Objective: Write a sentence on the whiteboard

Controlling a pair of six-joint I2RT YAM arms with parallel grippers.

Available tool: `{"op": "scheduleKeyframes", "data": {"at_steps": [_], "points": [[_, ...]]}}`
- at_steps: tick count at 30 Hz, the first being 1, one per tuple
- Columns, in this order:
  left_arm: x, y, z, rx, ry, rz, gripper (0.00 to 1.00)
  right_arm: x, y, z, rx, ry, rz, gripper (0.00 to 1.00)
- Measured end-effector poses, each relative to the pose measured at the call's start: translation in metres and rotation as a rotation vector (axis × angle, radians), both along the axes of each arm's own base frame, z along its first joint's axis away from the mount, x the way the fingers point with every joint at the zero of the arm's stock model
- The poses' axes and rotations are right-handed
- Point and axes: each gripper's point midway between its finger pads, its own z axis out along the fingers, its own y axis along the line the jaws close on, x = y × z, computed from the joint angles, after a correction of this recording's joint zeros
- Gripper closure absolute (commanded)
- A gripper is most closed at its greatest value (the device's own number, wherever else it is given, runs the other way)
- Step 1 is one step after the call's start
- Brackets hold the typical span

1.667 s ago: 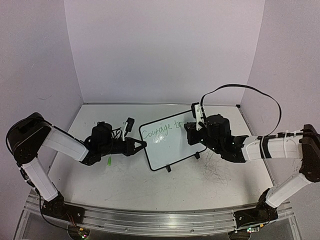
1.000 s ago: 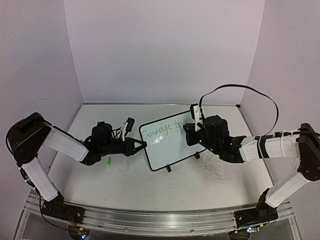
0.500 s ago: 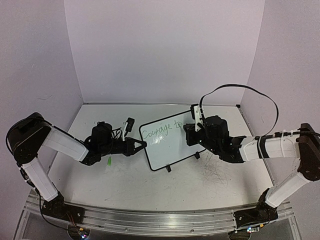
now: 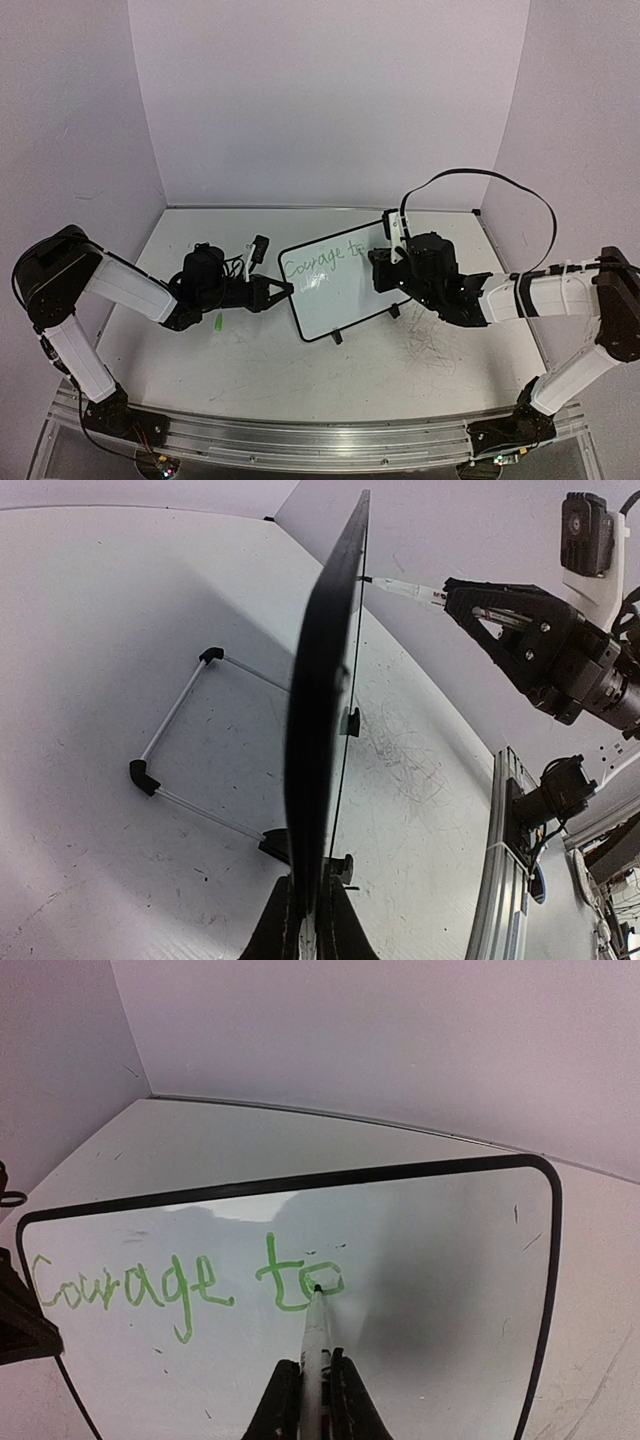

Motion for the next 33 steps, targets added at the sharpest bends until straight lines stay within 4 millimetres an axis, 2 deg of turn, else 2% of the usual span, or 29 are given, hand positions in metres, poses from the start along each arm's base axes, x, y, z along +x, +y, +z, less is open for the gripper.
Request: {"op": "scheduleKeyframes", "data": {"at_steps": [14, 33], "points": [[0.0001, 0.0000, 0.0001, 0.000, 0.000, 0.000, 0.96, 0.0032, -0.0064, 0.0007, -0.002, -0.009, -0.041, 1.00], [-0.0007, -0.0006, 0.0001, -0.001, 0.001, -0.001, 0.97, 0.0067, -0.0012, 0.0037, 0.003, -0.038, -0.030, 1.00]]}}
